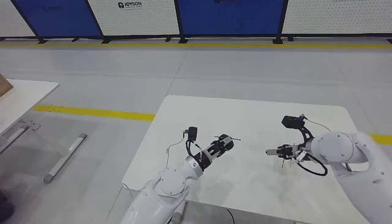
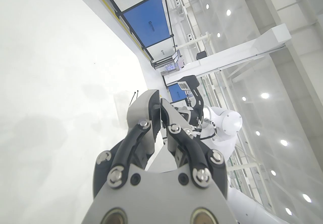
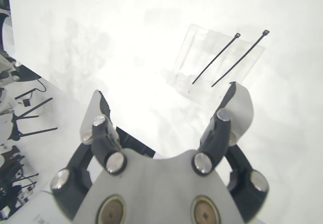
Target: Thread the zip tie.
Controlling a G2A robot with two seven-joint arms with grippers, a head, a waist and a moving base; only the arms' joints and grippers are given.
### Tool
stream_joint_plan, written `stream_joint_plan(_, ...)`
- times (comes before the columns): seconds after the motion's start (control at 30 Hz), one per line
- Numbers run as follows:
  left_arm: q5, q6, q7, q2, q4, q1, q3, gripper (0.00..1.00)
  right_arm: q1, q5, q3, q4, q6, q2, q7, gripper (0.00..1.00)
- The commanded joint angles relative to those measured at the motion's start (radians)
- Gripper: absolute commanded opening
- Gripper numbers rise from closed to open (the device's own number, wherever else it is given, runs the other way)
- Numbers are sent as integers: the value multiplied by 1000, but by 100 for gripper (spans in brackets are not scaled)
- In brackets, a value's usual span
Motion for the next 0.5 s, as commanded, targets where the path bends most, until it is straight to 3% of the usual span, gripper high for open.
stream_joint_plan(0.0, 0, 0, 0, 0, 0, 0, 0, 0, 4, -6, 3, 5, 27, -1, -13, 100)
stream_joint_plan(0.1, 0, 0, 0, 0, 0, 0, 0, 0, 4, -22, 7, 0, 62, 0, -13, 97)
stream_joint_plan(0.17, 0, 0, 0, 0, 0, 0, 0, 0, 5, -35, 7, -1, 74, 0, -8, 70)
stream_joint_plan(0.2, 0, 0, 0, 0, 0, 0, 0, 0, 6, -37, 9, 2, 74, -1, -6, 49)
stream_joint_plan(0.47, 0, 0, 0, 0, 0, 0, 0, 0, 43, -62, -11, 94, 74, -25, 40, 41)
